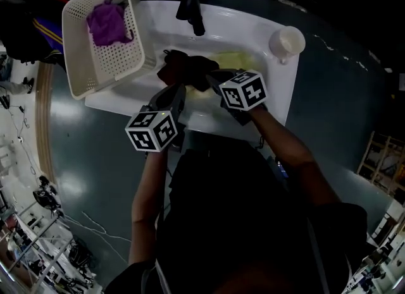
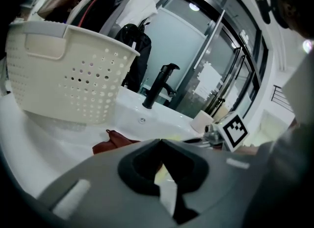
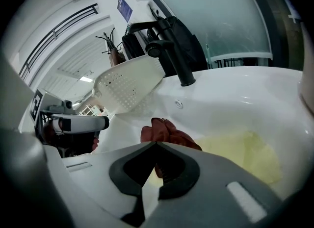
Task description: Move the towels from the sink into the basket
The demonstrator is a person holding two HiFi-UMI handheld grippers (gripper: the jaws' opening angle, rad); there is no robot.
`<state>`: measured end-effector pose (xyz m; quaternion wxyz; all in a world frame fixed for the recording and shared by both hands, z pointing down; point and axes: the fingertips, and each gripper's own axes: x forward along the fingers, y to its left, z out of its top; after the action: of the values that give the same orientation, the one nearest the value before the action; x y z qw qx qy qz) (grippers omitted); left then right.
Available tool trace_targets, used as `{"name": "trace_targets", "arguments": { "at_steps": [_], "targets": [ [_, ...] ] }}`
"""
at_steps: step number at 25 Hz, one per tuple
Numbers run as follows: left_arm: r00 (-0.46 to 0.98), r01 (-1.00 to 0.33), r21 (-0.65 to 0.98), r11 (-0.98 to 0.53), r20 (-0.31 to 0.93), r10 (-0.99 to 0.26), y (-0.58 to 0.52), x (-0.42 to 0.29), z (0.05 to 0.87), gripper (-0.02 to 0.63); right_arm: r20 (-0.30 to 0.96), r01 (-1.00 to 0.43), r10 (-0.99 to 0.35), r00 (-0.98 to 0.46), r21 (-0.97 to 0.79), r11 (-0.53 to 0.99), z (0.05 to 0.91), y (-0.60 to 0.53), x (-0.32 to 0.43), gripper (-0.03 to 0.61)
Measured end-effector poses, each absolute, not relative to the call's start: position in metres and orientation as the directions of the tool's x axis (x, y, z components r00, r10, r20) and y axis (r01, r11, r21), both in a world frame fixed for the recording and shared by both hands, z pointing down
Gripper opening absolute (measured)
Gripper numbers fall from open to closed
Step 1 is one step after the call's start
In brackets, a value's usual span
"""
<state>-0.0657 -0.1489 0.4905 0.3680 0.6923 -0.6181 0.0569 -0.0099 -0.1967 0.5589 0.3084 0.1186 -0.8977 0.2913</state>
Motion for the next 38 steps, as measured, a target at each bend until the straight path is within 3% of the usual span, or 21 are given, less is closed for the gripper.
{"name": "trace_targets", "arguments": {
  "at_steps": [11, 20, 29, 38],
  "targets": [
    [0.2, -0.903, 0.423, 0.076, 0.57, -0.797, -0.158, -0.075, 0.506, 0.008, 0.633, -0.36, -0.005, -0.774, -0.435, 0.825, 0.586, -0.213, -0.027, 0.004],
    [0.189, -0.903, 0.419, 0.095, 0.586, -0.788, -0.157, -0.083, 0.514, 0.008, 0.674, -0.334, 0.032, -0.738, -0.406, 0.851, 0.616, -0.211, -0.045, 0.096],
    [0.184, -0.899, 0.425, 0.104, 0.584, -0.791, -0.16, -0.087, 0.518, 0.008, 0.77, -0.212, 0.049, -0.636, -0.236, 0.948, 0.645, -0.207, -0.067, 0.184],
    [0.171, -0.902, 0.417, 0.116, 0.589, -0.79, -0.16, -0.09, 0.518, 0.008, 0.796, -0.194, 0.047, -0.603, -0.204, 0.959, 0.658, -0.208, -0.071, 0.154]
  ]
}}
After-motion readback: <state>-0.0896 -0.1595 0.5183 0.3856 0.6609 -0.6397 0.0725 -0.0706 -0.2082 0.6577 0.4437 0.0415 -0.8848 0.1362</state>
